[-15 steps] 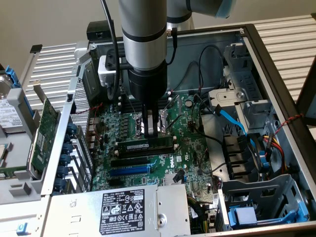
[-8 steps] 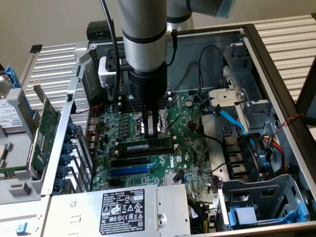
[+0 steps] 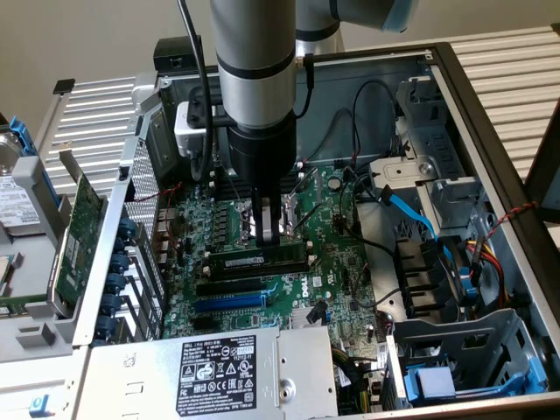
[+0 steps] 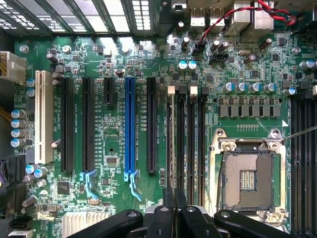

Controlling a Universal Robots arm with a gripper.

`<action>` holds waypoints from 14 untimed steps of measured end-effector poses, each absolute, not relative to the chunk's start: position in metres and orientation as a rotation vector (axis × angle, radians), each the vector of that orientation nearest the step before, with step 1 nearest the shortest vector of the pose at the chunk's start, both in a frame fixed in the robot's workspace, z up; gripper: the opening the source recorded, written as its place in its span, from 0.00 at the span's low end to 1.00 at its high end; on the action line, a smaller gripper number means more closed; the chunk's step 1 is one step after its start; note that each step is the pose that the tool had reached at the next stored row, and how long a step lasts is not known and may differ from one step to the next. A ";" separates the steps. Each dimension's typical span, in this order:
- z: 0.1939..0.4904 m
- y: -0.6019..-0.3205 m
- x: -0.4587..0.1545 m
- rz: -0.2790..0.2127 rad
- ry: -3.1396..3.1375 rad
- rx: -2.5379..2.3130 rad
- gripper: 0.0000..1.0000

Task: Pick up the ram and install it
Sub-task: 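Insert the ram into the slot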

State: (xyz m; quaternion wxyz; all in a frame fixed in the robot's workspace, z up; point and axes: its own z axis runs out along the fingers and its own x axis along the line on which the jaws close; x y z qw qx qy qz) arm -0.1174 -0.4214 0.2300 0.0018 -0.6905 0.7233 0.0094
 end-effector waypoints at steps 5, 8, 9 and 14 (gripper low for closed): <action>0.230 -0.421 -0.117 0.030 2.269 -2.166 0.12; 0.230 -0.421 -0.118 0.031 2.269 -2.166 0.12; 0.230 -0.421 -0.118 0.031 2.269 -2.166 0.13; 0.230 -0.421 -0.118 0.031 2.269 -2.166 0.27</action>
